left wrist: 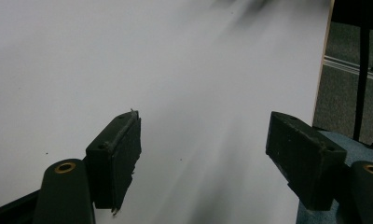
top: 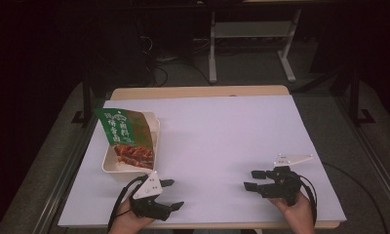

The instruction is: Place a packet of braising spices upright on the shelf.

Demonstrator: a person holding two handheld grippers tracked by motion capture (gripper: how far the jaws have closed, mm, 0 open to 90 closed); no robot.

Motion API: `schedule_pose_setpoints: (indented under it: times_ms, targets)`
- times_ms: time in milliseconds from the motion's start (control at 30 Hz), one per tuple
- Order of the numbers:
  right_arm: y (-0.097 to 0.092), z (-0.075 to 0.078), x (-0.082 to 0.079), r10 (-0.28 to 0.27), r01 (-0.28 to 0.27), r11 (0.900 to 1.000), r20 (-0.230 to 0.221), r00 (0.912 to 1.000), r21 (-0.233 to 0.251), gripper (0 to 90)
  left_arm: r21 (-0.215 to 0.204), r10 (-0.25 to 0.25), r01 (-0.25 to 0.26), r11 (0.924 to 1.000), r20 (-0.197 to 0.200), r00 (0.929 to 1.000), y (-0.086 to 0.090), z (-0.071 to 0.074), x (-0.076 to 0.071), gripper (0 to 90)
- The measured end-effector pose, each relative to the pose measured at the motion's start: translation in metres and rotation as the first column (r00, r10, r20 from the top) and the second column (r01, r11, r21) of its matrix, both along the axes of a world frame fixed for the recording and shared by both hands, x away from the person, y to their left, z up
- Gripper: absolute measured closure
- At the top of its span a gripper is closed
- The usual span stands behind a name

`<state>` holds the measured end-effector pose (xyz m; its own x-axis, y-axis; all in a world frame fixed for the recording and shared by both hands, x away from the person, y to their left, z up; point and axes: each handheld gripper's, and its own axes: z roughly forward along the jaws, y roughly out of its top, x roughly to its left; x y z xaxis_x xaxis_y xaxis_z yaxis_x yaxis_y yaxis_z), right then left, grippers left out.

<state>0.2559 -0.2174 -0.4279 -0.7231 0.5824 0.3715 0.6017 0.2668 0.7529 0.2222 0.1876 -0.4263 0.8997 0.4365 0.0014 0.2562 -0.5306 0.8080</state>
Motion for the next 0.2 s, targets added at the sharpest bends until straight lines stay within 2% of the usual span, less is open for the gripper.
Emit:
schedule_pose_setpoints:
  times_ms: [200]
  targets:
    - [-0.0002,-0.0059,-0.0113,-0.006,0.006,0.9998,0.002,1.0000,-0.017,31.2,-0.004,0.005,-0.005,1.0000,-0.001,1.0000,0.0016,-0.0002,-0.0007,25.6]
